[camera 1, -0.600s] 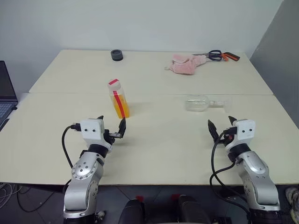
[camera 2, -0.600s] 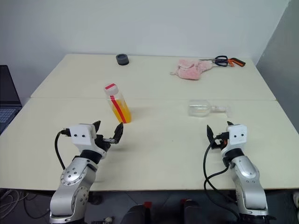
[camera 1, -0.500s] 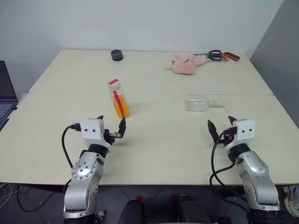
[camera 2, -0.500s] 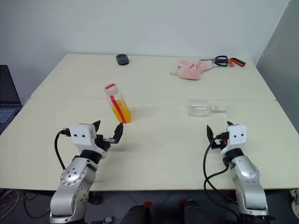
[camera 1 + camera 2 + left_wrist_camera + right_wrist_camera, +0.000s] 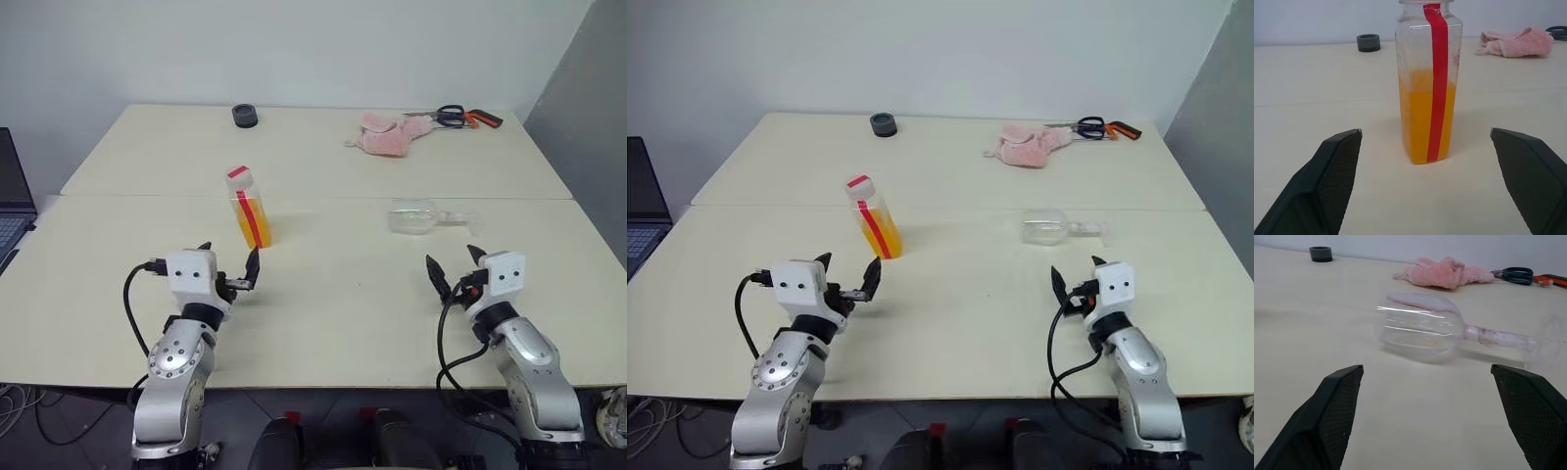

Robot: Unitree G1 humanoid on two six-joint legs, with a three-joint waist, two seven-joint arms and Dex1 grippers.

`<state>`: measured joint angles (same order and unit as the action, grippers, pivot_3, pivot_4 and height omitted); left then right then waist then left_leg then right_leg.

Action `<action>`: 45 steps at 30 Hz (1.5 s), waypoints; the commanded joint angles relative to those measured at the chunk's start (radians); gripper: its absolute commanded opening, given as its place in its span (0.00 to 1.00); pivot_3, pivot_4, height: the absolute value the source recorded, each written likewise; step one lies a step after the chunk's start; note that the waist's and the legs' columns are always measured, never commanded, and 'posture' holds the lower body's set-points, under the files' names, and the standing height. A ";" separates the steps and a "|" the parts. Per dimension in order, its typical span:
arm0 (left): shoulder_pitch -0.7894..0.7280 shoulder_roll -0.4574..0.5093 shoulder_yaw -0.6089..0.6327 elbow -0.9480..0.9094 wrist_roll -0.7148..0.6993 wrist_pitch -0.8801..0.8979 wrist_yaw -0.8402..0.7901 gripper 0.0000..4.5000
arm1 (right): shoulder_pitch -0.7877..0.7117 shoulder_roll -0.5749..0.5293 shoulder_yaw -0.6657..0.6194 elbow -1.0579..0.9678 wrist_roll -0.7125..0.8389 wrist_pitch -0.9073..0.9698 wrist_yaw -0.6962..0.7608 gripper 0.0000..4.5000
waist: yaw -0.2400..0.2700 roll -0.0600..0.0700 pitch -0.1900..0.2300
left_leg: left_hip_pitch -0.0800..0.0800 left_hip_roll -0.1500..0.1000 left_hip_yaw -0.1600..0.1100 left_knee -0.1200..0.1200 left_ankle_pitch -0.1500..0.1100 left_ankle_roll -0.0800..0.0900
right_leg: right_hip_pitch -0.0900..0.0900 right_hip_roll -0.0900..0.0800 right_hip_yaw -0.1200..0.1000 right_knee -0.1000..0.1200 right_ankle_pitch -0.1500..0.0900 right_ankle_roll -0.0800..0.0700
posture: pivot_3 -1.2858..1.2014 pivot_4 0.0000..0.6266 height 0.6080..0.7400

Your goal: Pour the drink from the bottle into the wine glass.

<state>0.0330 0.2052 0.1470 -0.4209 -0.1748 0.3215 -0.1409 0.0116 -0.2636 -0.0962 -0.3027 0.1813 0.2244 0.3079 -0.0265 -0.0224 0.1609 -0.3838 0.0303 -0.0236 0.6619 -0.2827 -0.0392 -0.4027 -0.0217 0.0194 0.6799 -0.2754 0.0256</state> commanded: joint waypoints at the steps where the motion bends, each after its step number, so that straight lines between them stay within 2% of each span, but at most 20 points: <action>1: -0.002 0.007 0.010 -0.035 0.002 -0.032 -0.004 1.00 | -0.010 -0.012 -0.002 -0.051 0.021 -0.006 0.022 0.99 | 0.000 0.000 0.000 | 0.000 0.000 0.000 0.000 0.000 0.000 | 0.000 0.000 0.000 0.000 0.000 0.000 | 0.52 0.24 1.00; 10: -0.047 0.003 0.020 -0.029 -0.023 -0.032 -0.008 1.00 | -0.037 -0.100 0.053 -0.149 0.155 0.125 0.193 0.99 | 0.000 0.000 0.000 | 0.000 0.000 0.000 0.000 0.000 0.000 | 0.000 0.000 0.000 0.000 0.000 0.000 | 0.52 0.24 1.00; 24: -0.217 -0.016 -0.006 -0.026 0.013 0.133 0.093 1.00 | -0.158 -0.193 0.042 -0.219 0.363 0.349 0.284 0.99 | 0.000 -0.001 0.001 | -0.001 0.000 -0.001 0.000 0.000 0.000 | 0.000 0.000 -0.001 0.000 0.000 0.000 | 0.52 0.24 1.00; 33: -0.297 -0.036 0.002 0.056 0.018 0.165 0.128 1.00 | -0.217 -0.212 0.034 -0.186 0.387 0.368 0.294 0.99 | 0.001 -0.001 0.001 | -0.001 -0.001 -0.001 0.000 0.000 0.000 | 0.000 0.000 -0.001 -0.001 0.000 0.000 | 0.52 0.24 1.00; 45: -0.364 -0.041 -0.008 0.156 0.034 0.141 0.124 1.00 | -0.216 -0.208 0.029 -0.150 0.397 0.348 0.304 0.99 | 0.001 -0.001 0.001 | -0.001 -0.001 0.000 0.000 0.000 0.000 | 0.000 0.000 -0.001 -0.001 0.000 0.000 | 0.52 0.24 1.00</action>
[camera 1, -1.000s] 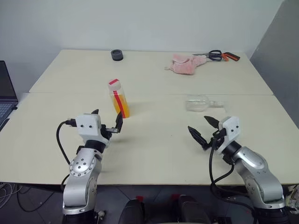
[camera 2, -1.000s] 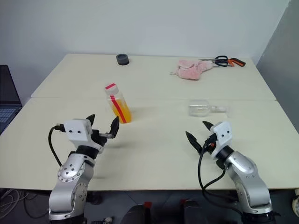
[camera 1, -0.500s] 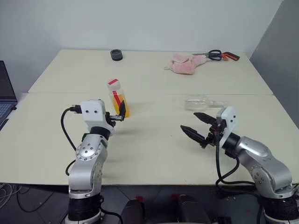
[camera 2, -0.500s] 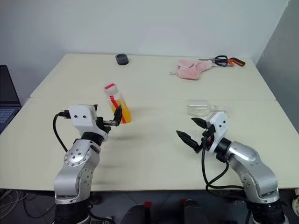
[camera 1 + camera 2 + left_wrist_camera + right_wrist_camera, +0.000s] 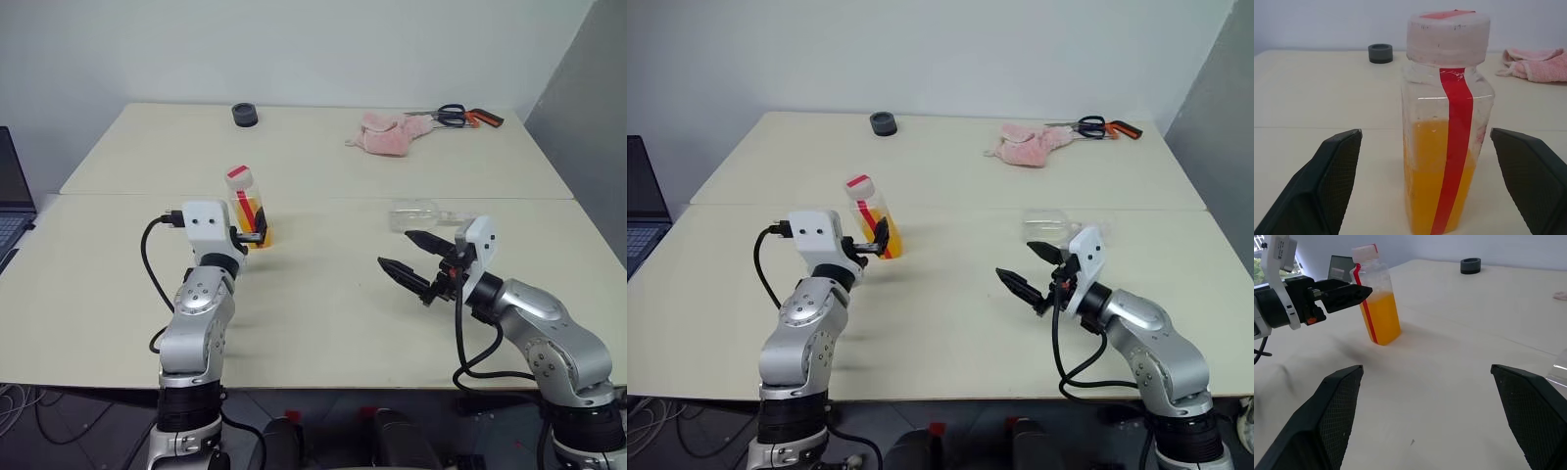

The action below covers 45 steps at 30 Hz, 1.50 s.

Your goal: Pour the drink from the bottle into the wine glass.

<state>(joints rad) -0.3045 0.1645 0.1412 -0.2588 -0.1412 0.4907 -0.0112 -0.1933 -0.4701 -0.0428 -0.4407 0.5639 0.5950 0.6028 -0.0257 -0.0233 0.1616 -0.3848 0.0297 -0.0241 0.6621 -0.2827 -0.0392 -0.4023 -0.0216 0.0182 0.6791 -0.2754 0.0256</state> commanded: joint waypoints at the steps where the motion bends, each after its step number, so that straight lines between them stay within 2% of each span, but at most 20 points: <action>1: -0.031 -0.002 -0.004 -0.002 0.001 -0.032 -0.008 1.00 | -0.011 -0.001 -0.025 -0.010 0.014 -0.023 0.010 0.99 | 0.000 0.000 0.000 | 0.000 0.000 0.000 0.000 0.000 0.000 | 0.000 0.000 0.000 0.000 0.000 0.000 | 0.52 0.24 1.00; 12: -0.082 -0.027 -0.003 0.066 0.007 -0.065 0.008 1.00 | -0.030 -0.002 -0.031 -0.014 0.024 -0.002 0.001 0.99 | 0.000 0.000 0.000 | 0.000 0.000 0.000 0.000 0.000 0.000 | 0.000 0.000 0.000 0.000 0.000 0.000 | 0.52 0.24 1.00; 45: -0.176 -0.006 -0.010 0.203 0.023 -0.123 -0.012 1.00 | -0.087 0.000 -0.023 -0.016 0.050 0.060 -0.028 0.99 | 0.000 0.000 0.000 | -0.001 0.000 0.000 0.000 0.000 0.000 | 0.000 0.000 0.000 0.000 0.000 0.000 | 0.52 0.24 1.00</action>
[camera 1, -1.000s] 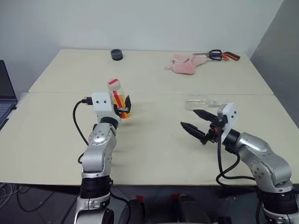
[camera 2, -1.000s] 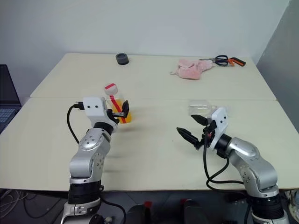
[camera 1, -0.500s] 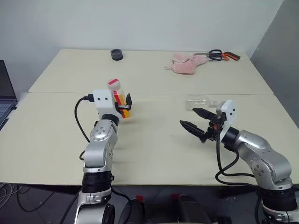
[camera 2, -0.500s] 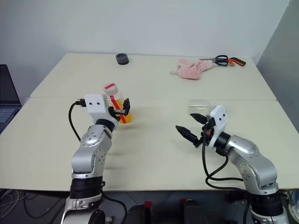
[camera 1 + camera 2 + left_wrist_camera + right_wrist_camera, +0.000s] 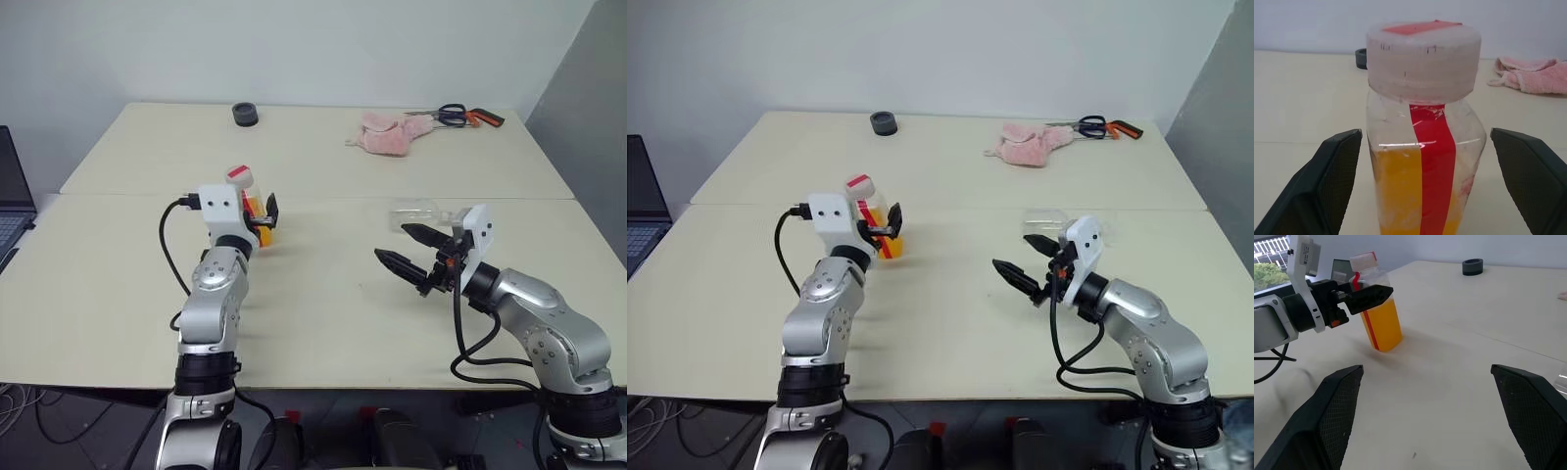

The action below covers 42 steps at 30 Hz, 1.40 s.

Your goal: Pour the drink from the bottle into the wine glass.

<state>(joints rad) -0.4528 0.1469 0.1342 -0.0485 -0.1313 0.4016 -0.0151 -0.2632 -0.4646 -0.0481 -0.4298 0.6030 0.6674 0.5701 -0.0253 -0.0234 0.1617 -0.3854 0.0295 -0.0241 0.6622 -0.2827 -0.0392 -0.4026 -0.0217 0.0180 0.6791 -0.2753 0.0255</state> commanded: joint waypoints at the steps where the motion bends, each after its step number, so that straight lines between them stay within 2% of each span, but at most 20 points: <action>1: -0.029 0.013 -0.004 -0.004 0.013 -0.035 -0.008 0.96 | -0.015 -0.006 -0.018 -0.026 0.011 -0.013 0.006 1.00 | 0.000 0.000 0.000 | 0.000 0.000 0.000 0.000 0.000 0.000 | 0.000 0.000 0.000 0.000 0.000 0.000 | 0.52 0.24 1.00; 4: -0.026 0.016 -0.007 -0.002 0.020 -0.034 0.000 0.80 | -0.012 -0.008 -0.018 -0.025 0.011 -0.014 0.008 1.00 | 0.000 0.000 0.000 | 0.000 0.000 0.000 0.000 0.000 0.000 | 0.000 0.000 0.000 0.000 0.000 0.000 | 0.52 0.24 1.00; 9: -0.020 0.012 -0.003 0.000 0.023 -0.034 0.002 0.46 | -0.012 -0.007 -0.022 -0.028 0.015 -0.010 0.005 1.00 | 0.000 0.000 0.000 | 0.000 0.000 0.000 0.000 0.000 0.000 | 0.000 0.000 0.000 0.000 0.000 0.000 | 0.52 0.24 1.00; 11: -0.019 0.011 -0.002 -0.002 0.022 -0.033 0.000 0.39 | -0.014 -0.006 -0.021 -0.033 0.019 -0.005 0.000 1.00 | 0.000 0.000 0.000 | 0.000 0.000 0.000 0.000 0.000 0.000 | 0.000 0.000 0.000 0.000 0.000 0.000 | 0.52 0.24 1.00; 26: 0.004 0.012 -0.003 -0.025 0.022 -0.036 -0.006 0.39 | -0.034 -0.003 -0.009 -0.054 0.023 0.015 -0.012 1.00 | 0.000 0.000 0.000 | 0.000 0.000 0.000 0.000 0.000 0.000 | 0.000 0.000 0.000 0.000 0.000 0.000 | 0.52 0.24 1.00; 42: -0.035 0.095 -0.009 -0.107 -0.053 0.045 -0.167 0.39 | -0.018 -0.018 0.007 -0.064 0.013 -0.010 0.024 1.00 | -0.001 0.000 0.000 | -0.001 0.000 0.000 0.000 0.000 0.000 | -0.001 0.000 0.000 0.000 0.000 0.000 | 0.52 0.24 1.00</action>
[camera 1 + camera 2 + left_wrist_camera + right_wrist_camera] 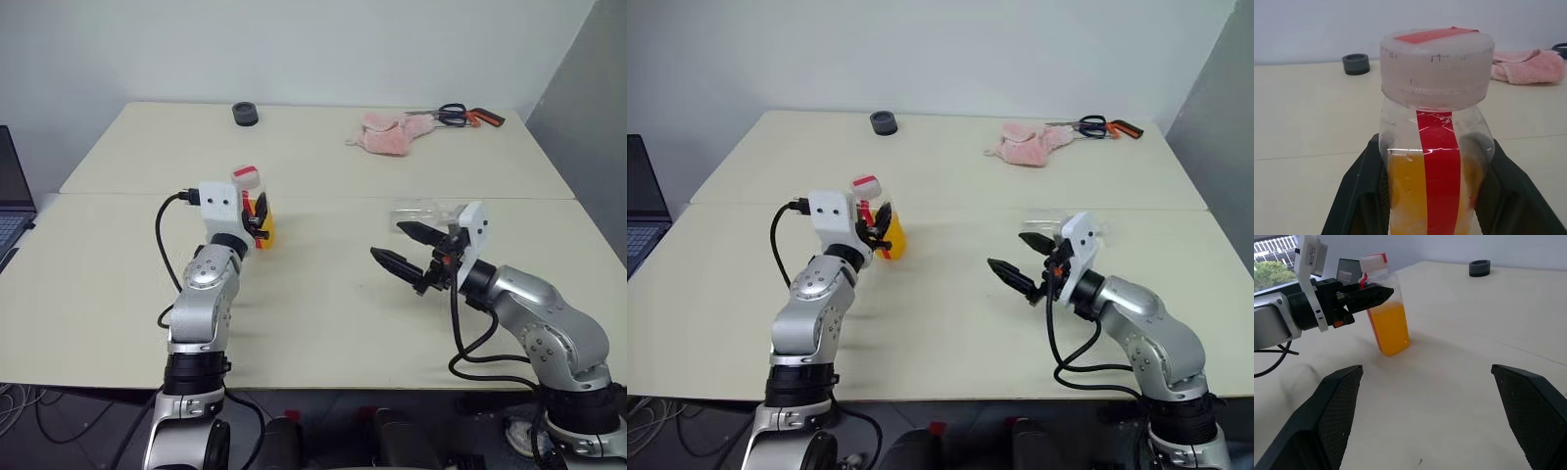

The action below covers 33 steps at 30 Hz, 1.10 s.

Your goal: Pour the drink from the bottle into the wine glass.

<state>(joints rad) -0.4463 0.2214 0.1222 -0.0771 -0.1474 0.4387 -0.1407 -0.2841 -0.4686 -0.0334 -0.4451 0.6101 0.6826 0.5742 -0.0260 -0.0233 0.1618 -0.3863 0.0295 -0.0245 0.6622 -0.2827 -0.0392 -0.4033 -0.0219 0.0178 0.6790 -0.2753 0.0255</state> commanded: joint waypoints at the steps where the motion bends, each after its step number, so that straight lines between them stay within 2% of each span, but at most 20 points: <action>1: -0.045 0.026 0.002 -0.082 -0.045 0.013 -0.057 0.39 | 0.004 -0.017 -0.009 -0.049 0.007 -0.025 0.024 1.00 | 0.000 0.000 0.000 | 0.000 0.000 0.000 0.000 0.000 0.000 | 0.000 0.000 0.000 0.000 0.000 0.000 | 0.52 0.24 1.00; 10: -0.107 0.123 0.027 -0.032 -0.098 0.023 -0.177 0.39 | 0.010 -0.044 -0.021 -0.060 0.021 -0.021 0.053 1.00 | -0.001 0.000 0.001 | 0.000 0.000 0.000 0.000 0.000 0.000 | -0.001 0.000 0.000 0.000 0.000 0.000 | 0.52 0.24 1.00; 22: -0.068 0.102 -0.130 -0.083 -0.281 0.053 -0.524 0.39 | -0.024 -0.085 -0.059 -0.137 0.079 0.033 0.020 1.00 | -0.001 0.000 0.001 | -0.003 0.000 0.000 0.000 0.000 0.000 | -0.001 0.000 -0.001 -0.001 0.000 0.000 | 0.52 0.24 1.00; 28: -0.104 0.147 -0.248 -0.037 -0.264 -0.003 -0.733 0.39 | -0.028 -0.105 -0.067 -0.180 0.096 0.085 -0.022 1.00 | -0.001 0.000 0.001 | -0.003 0.000 0.000 0.000 0.000 0.000 | -0.001 0.000 -0.001 -0.001 0.000 0.000 | 0.52 0.24 1.00; 33: -0.175 0.132 -0.294 0.057 -0.267 -0.045 -0.848 0.39 | -0.046 -0.111 -0.069 -0.210 0.094 0.094 -0.063 1.00 | -0.001 0.000 0.001 | -0.004 0.000 0.001 0.001 0.000 0.000 | -0.001 0.000 -0.001 -0.001 0.000 0.000 | 0.52 0.24 1.00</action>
<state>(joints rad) -0.5921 0.3613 -0.1706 -0.0110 -0.3957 0.4255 -0.9594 -0.3042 -0.5783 -0.0781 -0.6053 0.6894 0.7817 0.5243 -0.0267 -0.0228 0.1632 -0.3902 0.0291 -0.0238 0.6630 -0.2827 -0.0391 -0.4048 -0.0213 0.0165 0.6780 -0.2754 0.0255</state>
